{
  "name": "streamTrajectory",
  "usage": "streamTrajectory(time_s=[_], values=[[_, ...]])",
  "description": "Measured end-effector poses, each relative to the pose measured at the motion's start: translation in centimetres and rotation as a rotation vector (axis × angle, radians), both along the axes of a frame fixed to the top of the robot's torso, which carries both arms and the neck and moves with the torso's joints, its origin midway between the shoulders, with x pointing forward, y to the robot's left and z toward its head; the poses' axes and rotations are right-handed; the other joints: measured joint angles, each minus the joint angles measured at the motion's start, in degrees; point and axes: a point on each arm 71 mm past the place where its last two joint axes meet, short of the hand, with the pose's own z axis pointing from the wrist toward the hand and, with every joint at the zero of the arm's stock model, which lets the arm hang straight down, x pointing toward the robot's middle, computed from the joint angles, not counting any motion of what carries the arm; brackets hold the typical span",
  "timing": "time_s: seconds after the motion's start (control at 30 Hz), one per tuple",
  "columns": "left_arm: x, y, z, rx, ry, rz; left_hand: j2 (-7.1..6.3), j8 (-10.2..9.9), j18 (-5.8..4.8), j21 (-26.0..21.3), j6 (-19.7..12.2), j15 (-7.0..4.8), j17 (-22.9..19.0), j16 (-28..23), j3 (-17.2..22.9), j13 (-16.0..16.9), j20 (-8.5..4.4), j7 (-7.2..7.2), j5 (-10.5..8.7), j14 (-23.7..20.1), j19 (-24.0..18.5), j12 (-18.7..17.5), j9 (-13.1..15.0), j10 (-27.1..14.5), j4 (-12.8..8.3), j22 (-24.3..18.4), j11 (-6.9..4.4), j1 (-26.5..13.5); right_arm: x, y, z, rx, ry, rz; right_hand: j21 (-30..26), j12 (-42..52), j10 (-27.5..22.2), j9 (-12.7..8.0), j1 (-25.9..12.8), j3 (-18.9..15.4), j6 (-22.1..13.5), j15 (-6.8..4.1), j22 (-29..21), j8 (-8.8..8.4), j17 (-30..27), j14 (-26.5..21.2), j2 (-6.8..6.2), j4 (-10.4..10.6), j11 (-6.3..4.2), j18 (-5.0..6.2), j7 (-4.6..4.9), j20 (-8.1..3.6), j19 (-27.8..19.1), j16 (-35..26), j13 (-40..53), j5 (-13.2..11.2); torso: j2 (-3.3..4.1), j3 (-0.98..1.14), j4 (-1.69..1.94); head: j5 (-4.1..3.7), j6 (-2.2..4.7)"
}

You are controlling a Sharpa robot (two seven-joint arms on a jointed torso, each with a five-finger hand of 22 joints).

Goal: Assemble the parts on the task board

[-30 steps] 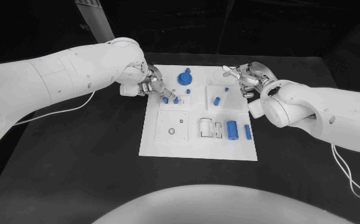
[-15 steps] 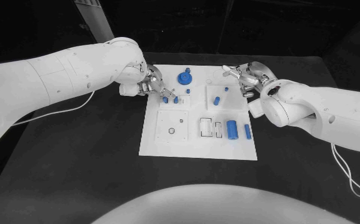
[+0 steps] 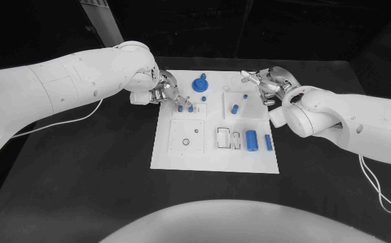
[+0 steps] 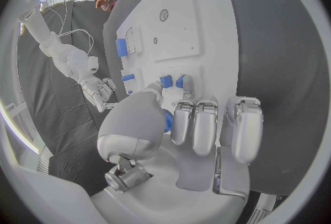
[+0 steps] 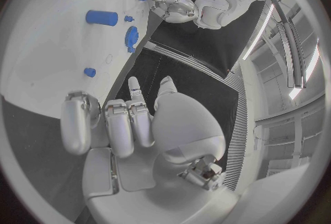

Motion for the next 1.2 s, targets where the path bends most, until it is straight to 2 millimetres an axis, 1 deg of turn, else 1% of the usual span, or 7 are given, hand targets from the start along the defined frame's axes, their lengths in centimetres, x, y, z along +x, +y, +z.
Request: streamTrajectory(time_s=[0.07,0.43,0.57,0.67,0.77,1.13,1.2], values=[[0.0,0.0,0.0,-0.003,-0.003,0.002,0.34,-0.14,0.0,0.0,0.0,0.0,0.0,0.0,0.0,0.0,0.0,0.0,0.13,0.0,0.0,0.0,-0.12,0.0,0.0,0.0,0.0,0.35,0.0,0.0,0.0,0.0,0.0,0.0,0.0,0.0,0.0,0.0,0.0,0.0,0.0,0.0,0.0,0.0,0.0,0.0,0.0,0.0,0.0,0.0,0.0,0.0,0.0,0.0,0.0,0.0,0.0,0.0,0.0,-0.01,0.0],[0.0,0.1,0.0,-0.004,-0.01,0.012,0.34,-0.27,0.0,0.0,0.0,0.0,0.0,0.0,-0.16,0.0,0.0,0.0,0.26,0.0,0.0,0.0,-0.44,0.0,0.17,0.0,0.0,0.34,0.0,0.0,0.0,0.0,0.0,0.0,0.0,0.0,0.0,0.0,0.0,0.0,0.0,0.0,0.0,0.0,0.0,0.0,0.0,0.0,0.0,0.0,0.0,0.0,0.0,0.0,-0.05,0.0,0.0,0.01,0.0,0.01,0.01],[-0.1,0.4,0.0,-0.013,-0.023,0.024,0.07,-0.86,0.0,0.0,-0.09,-0.01,0.0,0.0,-0.48,0.0,0.0,-0.1,0.26,0.0,0.0,0.0,-0.68,0.0,0.16,0.0,0.0,0.62,0.0,0.0,0.0,0.0,0.0,0.0,0.0,0.0,0.0,0.0,0.0,0.0,0.0,0.0,0.0,0.0,0.0,0.0,0.0,0.0,0.0,0.0,0.0,0.0,0.0,0.0,-0.04,0.0,0.0,0.02,0.0,0.14,0.14],[-0.3,0.7,0.0,-0.032,-0.042,0.036,0.07,-0.74,0.0,0.0,-0.4,-0.01,0.0,0.0,-0.8,0.0,0.0,-0.4,0.26,0.0,0.0,0.0,-0.68,0.0,0.16,0.0,0.0,0.62,0.0,0.0,0.0,0.0,0.0,0.0,0.0,0.0,0.0,0.0,0.0,0.0,0.0,0.0,0.0,0.0,0.05,0.0,0.0,0.0,0.0,0.0,0.0,0.0,0.0,0.0,-0.04,0.0,-0.01,0.01,0.0,0.15,0.19],[-0.4,1.4,0.1,-0.061,-0.074,0.051,-0.23,-0.09,0.0,0.0,-0.45,-0.01,0.0,0.0,-0.91,0.0,0.0,-0.12,0.26,0.0,0.0,0.0,-0.59,0.0,0.05,0.0,0.0,0.91,0.0,0.0,0.0,0.0,0.0,-0.001,0.0,0.0,0.0,0.0,0.0,0.0,0.0,0.0,0.0,0.0,0.04,0.0,0.0,0.0,0.0,0.0,0.0,0.0,0.0,0.0,-0.04,0.0,-0.03,0.01,0.02,0.15,0.2],[-0.3,2.4,3.2,-0.253,-0.285,0.073,-0.62,2.06,0.0,0.0,-0.8,-0.01,0.0,0.0,-1.42,0.0,-0.01,-0.21,0.56,0.0,0.0,0.0,0.72,0.0,0.16,0.0,0.0,2.66,0.1,0.0,0.0,-0.001,-0.003,-0.002,0.0,0.02,0.0,-0.07,0.24,0.0,0.0,0.0,0.0,0.0,0.03,0.0,0.24,0.0,0.0,0.0,0.0,0.0,0.0,0.0,0.0,0.0,-0.05,0.01,0.09,0.41,0.51],[-0.3,2.6,3.7,-0.292,-0.328,0.077,-0.97,2.5,0.0,0.0,-0.8,-0.01,0.0,0.0,-1.42,0.0,-0.01,-0.21,0.62,0.0,0.0,0.0,0.87,0.0,0.16,0.0,-0.01,3.01,0.1,0.0,0.0,-0.001,-0.005,-0.001,0.0,0.02,0.0,-0.07,0.24,0.0,0.0,0.0,0.0,0.0,0.03,0.0,0.24,0.0,0.0,0.0,0.0,0.0,0.0,0.0,-0.02,0.0,-0.05,0.01,0.1,0.48,0.53]])
